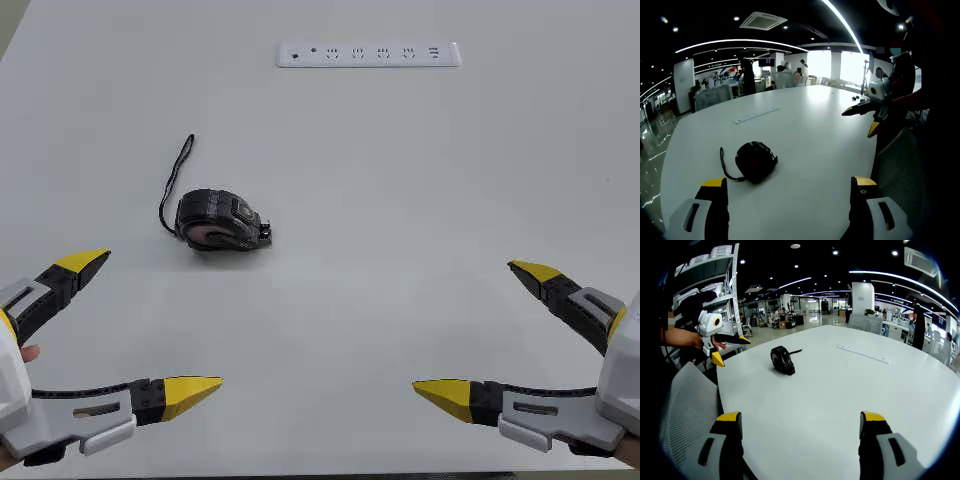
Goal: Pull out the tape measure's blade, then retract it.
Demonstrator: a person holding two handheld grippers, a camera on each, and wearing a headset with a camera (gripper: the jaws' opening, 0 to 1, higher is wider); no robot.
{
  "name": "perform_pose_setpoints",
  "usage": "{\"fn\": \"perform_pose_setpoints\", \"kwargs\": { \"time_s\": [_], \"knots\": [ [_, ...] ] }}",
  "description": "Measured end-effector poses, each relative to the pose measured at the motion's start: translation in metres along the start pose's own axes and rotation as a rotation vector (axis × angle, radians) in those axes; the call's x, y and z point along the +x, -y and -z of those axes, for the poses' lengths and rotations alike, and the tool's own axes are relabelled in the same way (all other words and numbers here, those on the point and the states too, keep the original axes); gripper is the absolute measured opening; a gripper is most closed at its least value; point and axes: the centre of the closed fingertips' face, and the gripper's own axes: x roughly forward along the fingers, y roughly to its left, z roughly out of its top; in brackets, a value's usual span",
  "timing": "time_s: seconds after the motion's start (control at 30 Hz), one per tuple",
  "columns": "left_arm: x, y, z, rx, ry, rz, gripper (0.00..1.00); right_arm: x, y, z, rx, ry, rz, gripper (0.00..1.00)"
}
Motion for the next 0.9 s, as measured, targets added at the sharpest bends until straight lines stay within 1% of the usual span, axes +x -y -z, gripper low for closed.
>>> {"fn": "perform_pose_setpoints", "kwargs": {
  "time_s": [0.03,0.07,0.1,0.17,0.37,0.7,0.9],
  "knots": [
    [0.0007,0.0029,0.0021,0.0,-0.005,0.006,0.99,0.0011,-0.0016,-0.0009,-0.007,-0.003,-0.005,1.0],
    [0.0007,0.0029,0.002,0.0,-0.004,0.006,0.99,0.0012,-0.0017,-0.001,-0.007,-0.003,-0.005,1.0],
    [0.0015,0.0035,-0.0003,0.0,0.0,0.008,0.99,0.0012,-0.0021,-0.001,-0.007,-0.003,-0.004,1.0],
    [0.003,0.0053,-0.0009,0.005,-0.008,0.013,0.99,-0.0005,-0.0011,0.002,-0.015,-0.015,-0.002,1.0],
    [0.0037,0.0066,0.0003,0.007,-0.013,0.016,0.99,-0.0008,-0.0014,0.0026,-0.016,-0.018,-0.005,1.0],
    [0.0051,0.0047,-0.0013,0.015,-0.02,0.024,0.97,0.0003,-0.0001,0.0036,-0.029,-0.033,-0.018,0.99],
    [0.0085,0.0029,-0.003,0.029,-0.033,0.04,0.97,0.0029,0.0015,0.0026,-0.036,-0.041,-0.033,0.98]
  ]
}}
